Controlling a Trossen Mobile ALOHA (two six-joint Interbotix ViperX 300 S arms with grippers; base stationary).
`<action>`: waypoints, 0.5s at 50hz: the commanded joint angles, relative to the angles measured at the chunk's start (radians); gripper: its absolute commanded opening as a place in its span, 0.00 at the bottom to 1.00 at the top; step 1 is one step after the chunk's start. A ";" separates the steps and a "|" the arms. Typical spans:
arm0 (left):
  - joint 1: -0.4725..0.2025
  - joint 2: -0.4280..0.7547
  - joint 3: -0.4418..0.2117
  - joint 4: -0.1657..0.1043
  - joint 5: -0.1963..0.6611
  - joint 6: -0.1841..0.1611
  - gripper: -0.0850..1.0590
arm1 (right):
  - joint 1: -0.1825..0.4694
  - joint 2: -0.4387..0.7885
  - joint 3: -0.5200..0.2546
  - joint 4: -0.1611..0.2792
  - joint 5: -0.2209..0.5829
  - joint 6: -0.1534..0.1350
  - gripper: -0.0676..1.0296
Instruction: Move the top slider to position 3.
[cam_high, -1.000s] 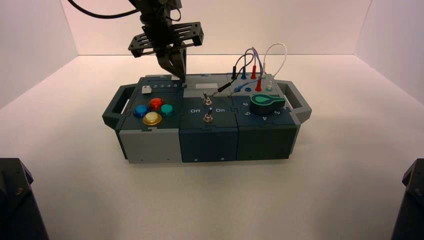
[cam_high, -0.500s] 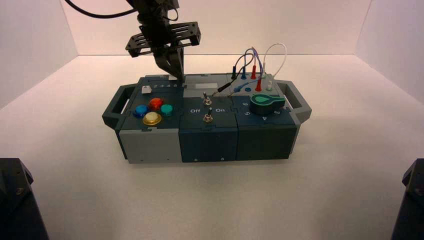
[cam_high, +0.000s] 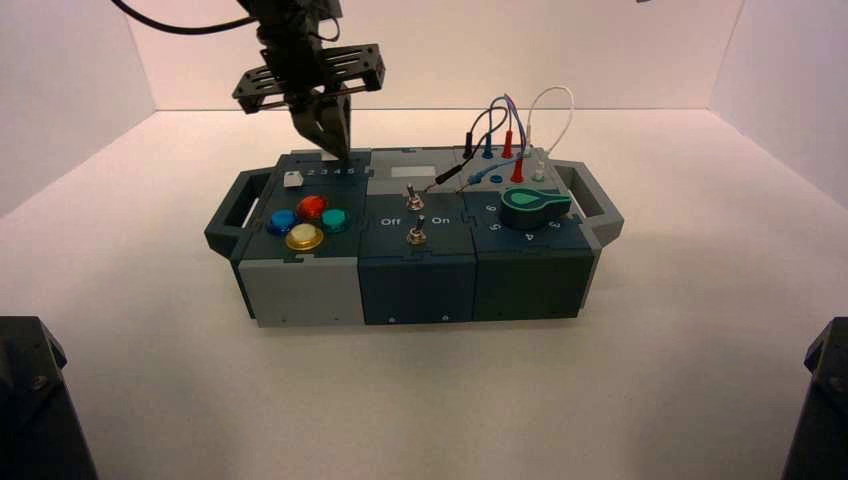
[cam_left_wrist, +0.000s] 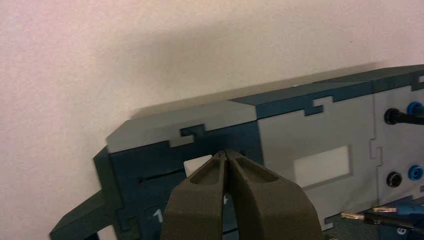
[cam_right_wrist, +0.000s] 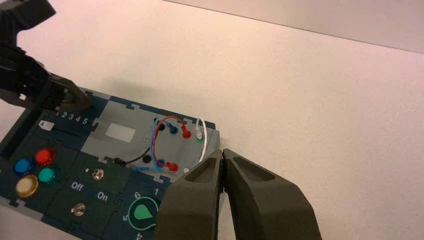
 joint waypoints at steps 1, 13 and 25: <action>0.009 -0.038 0.000 0.008 -0.003 -0.002 0.05 | 0.012 0.003 -0.040 0.003 0.002 0.002 0.04; 0.011 -0.041 -0.002 0.008 -0.002 0.000 0.05 | 0.109 0.034 -0.041 0.003 0.008 -0.003 0.04; 0.009 -0.046 0.000 0.008 -0.003 0.000 0.05 | 0.206 0.091 -0.052 0.005 -0.008 0.000 0.04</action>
